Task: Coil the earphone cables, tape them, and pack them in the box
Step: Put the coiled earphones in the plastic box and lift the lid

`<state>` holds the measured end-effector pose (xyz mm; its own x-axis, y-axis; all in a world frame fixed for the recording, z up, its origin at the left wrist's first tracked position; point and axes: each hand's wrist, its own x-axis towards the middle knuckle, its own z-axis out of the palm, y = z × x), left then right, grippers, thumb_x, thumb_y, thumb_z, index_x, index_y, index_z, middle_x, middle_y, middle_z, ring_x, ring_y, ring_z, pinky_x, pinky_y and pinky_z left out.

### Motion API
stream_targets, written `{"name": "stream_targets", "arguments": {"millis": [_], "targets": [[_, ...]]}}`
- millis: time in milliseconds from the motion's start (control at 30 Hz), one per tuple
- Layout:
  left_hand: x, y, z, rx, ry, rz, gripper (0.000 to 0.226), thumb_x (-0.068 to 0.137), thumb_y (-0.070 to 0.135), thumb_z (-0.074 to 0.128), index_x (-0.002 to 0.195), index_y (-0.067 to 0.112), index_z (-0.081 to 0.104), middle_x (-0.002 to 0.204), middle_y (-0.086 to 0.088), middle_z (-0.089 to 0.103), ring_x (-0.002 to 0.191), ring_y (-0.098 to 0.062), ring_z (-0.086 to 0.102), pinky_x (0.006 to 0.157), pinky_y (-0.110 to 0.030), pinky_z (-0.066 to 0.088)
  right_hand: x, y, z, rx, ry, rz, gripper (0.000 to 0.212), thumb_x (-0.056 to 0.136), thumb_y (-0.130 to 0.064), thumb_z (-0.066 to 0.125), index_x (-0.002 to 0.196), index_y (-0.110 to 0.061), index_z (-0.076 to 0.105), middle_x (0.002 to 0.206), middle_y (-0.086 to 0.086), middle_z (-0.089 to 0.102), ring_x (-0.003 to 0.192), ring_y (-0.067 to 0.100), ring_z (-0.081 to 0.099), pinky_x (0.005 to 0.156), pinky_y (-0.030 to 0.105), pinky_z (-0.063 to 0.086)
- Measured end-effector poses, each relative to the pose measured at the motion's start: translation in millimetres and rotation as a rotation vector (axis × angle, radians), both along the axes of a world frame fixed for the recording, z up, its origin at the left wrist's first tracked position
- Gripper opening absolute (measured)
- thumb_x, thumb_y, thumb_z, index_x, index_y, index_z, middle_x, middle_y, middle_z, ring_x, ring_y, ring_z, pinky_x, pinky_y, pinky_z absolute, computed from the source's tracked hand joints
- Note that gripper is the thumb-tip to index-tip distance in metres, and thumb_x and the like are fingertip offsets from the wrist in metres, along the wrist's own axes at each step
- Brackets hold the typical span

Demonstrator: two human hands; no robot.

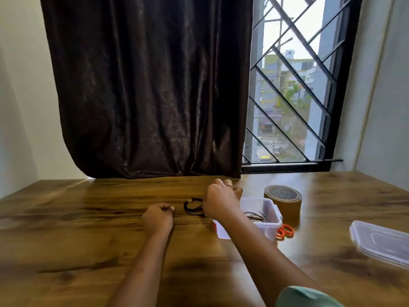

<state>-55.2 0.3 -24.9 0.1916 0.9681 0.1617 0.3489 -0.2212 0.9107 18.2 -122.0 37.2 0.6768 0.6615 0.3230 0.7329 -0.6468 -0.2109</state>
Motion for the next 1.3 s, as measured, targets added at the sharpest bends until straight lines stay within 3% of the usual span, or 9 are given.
{"name": "stream_targets", "arguments": {"millis": [233,367,500,667,767,833,933,1067,1300], "targets": [[9.2,16.4,-3.1,0.101,0.034,-0.075,0.012,0.087,0.014,0.064,0.090,0.008,0.075,0.096,-0.013,0.072,0.095,-0.030,0.064,0.072,-0.026,0.043,-16.9,47.2,-16.0,-0.414,-0.263,0.025,0.029,0.097,-0.021,0.044,0.118,-0.011,0.061,0.131,0.014,0.056,0.137,0.033,0.032,0.114,0.057,-0.004],[9.7,22.7,-4.6,0.083,-0.020,-0.079,0.010,0.086,0.012,0.064,0.084,0.011,0.074,0.092,-0.012,0.072,0.090,-0.030,0.064,0.075,-0.032,0.048,-21.4,61.6,-36.4,-0.475,-0.325,0.044,0.029,0.098,-0.028,0.041,0.105,-0.014,0.065,0.119,0.007,0.064,0.132,0.030,0.040,0.112,0.059,-0.013],[9.0,23.0,-1.8,0.095,-0.041,-0.087,0.011,0.089,0.013,0.061,0.091,0.012,0.073,0.097,-0.008,0.070,0.094,-0.026,0.062,0.072,-0.027,0.044,-22.9,67.3,-48.7,-0.310,-0.319,0.080,0.022,0.096,-0.015,0.043,0.096,-0.012,0.065,0.098,0.006,0.066,0.105,0.026,0.057,0.116,0.055,0.000],[9.1,24.4,-0.6,0.120,0.025,-0.121,0.018,0.091,0.019,0.059,0.105,0.016,0.070,0.110,-0.007,0.068,0.105,-0.026,0.060,0.085,-0.030,0.044,-23.7,58.1,-48.5,-0.139,-0.175,0.187,0.024,0.093,-0.011,0.049,0.114,-0.013,0.060,0.118,0.009,0.061,0.117,0.029,0.051,0.108,0.047,0.028],[7.5,22.3,-0.9,0.178,0.259,-0.129,0.023,0.093,0.032,0.053,0.111,0.029,0.066,0.113,-0.001,0.066,0.111,-0.024,0.056,0.099,-0.038,0.036,-23.7,50.4,-49.9,-0.069,-0.043,0.261,0.031,0.094,-0.006,0.046,0.123,-0.011,0.056,0.124,0.011,0.055,0.120,0.031,0.044,0.094,0.041,0.043],[6.3,21.1,-1.3,0.180,0.407,-0.140,0.025,0.092,0.039,0.051,0.112,0.033,0.065,0.112,0.000,0.066,0.112,-0.023,0.055,0.100,-0.040,0.033,-23.2,43.6,-51.9,-0.020,0.073,0.231,0.029,0.094,-0.007,0.045,0.121,-0.011,0.056,0.124,0.010,0.051,0.119,0.031,0.045,0.088,0.039,0.046],[4.3,21.6,1.0,0.186,0.494,-0.164,0.025,0.088,0.038,0.057,0.111,0.031,0.066,0.105,0.000,0.068,0.102,-0.021,0.060,0.086,-0.034,0.046,-26.8,30.7,-49.8,-0.040,0.079,0.231,0.027,0.096,-0.009,0.046,0.121,-0.010,0.055,0.123,0.009,0.048,0.113,0.029,0.051,0.081,0.035,0.045],[-2.1,15.8,10.5,0.161,0.525,-0.150,0.017,0.085,0.029,0.065,0.099,0.020,0.068,0.093,-0.002,0.067,0.081,-0.018,0.060,0.061,-0.028,0.045,-36.7,21.4,-48.7,-0.053,0.057,0.191,0.031,0.097,-0.011,0.045,0.127,-0.007,0.050,0.125,0.015,0.053,0.116,0.029,0.049,0.091,0.035,0.044],[-5.2,10.2,16.8,0.174,0.562,-0.208,0.014,0.092,0.023,0.057,0.093,0.011,0.063,0.091,-0.003,0.060,0.078,-0.018,0.052,0.067,-0.029,0.042,-48.8,26.7,-50.7,0.026,0.082,0.153,0.022,0.096,-0.013,0.051,0.116,-0.009,0.058,0.116,0.011,0.062,0.110,0.025,0.055,0.088,0.032,0.048]]}}
